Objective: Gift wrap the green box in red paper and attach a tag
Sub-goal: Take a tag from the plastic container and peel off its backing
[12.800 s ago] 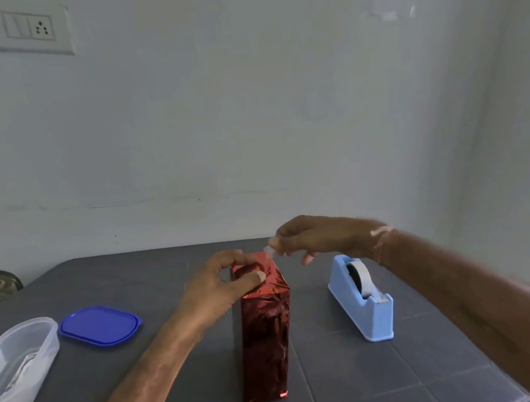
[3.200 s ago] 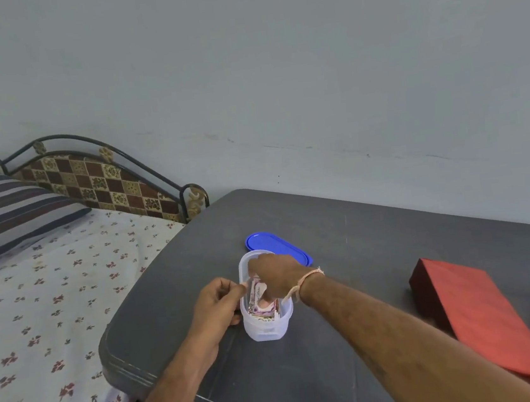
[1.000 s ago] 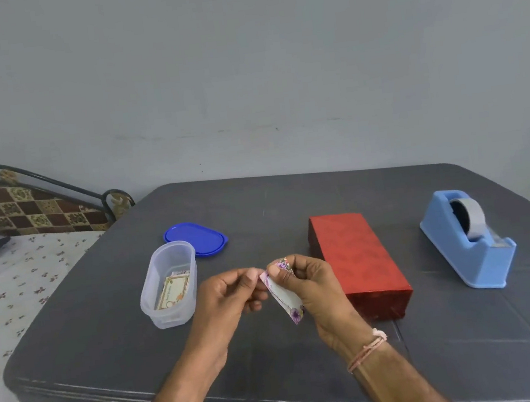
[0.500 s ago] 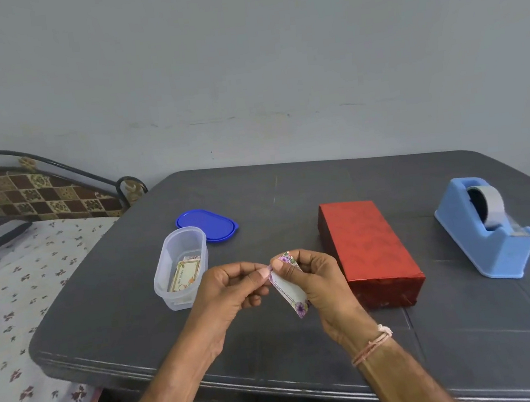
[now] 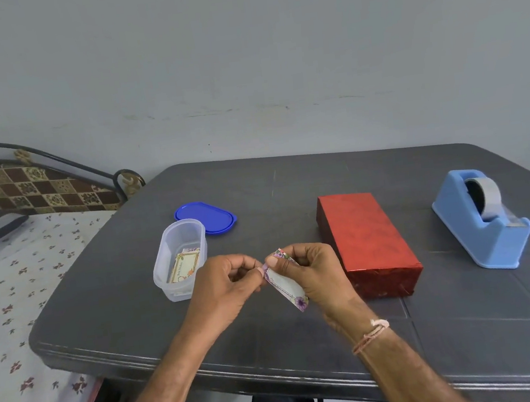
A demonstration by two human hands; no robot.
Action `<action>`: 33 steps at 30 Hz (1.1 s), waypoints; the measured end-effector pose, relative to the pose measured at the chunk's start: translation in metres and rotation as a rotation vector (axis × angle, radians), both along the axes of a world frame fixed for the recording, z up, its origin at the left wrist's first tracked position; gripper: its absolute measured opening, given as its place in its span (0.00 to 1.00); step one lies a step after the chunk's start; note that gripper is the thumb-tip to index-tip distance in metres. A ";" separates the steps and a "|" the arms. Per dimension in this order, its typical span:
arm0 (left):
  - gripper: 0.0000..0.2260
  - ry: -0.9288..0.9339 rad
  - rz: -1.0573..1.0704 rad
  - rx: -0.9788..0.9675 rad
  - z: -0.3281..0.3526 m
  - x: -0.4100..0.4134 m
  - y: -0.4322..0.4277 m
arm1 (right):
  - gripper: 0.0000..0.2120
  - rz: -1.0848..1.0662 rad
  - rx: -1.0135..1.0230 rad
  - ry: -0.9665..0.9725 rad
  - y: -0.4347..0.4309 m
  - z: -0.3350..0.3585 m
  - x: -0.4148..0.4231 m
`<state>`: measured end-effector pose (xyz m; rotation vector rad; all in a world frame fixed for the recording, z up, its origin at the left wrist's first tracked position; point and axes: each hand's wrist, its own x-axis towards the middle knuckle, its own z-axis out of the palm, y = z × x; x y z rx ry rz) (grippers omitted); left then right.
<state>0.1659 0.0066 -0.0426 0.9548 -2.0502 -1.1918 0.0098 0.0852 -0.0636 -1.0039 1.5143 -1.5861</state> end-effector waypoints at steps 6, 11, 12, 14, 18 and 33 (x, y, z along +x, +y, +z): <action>0.07 -0.030 -0.009 -0.091 -0.003 0.000 0.001 | 0.05 -0.029 0.028 0.045 0.000 0.000 0.002; 0.06 -0.035 -0.040 -0.112 -0.004 0.001 0.003 | 0.06 -0.031 0.048 0.056 0.000 -0.001 0.002; 0.06 -0.044 -0.039 -0.118 -0.004 0.002 0.004 | 0.06 -0.026 0.048 0.057 0.000 0.000 0.002; 0.07 -0.058 -0.018 -0.128 -0.006 0.003 0.003 | 0.07 -0.027 0.054 0.034 0.002 0.002 0.000; 0.09 0.008 0.018 -0.047 -0.010 0.008 0.000 | 0.09 -0.020 0.060 -0.013 0.004 0.009 -0.006; 0.03 0.080 -0.027 0.082 -0.006 0.010 0.002 | 0.07 -0.010 0.049 0.115 0.003 0.001 -0.002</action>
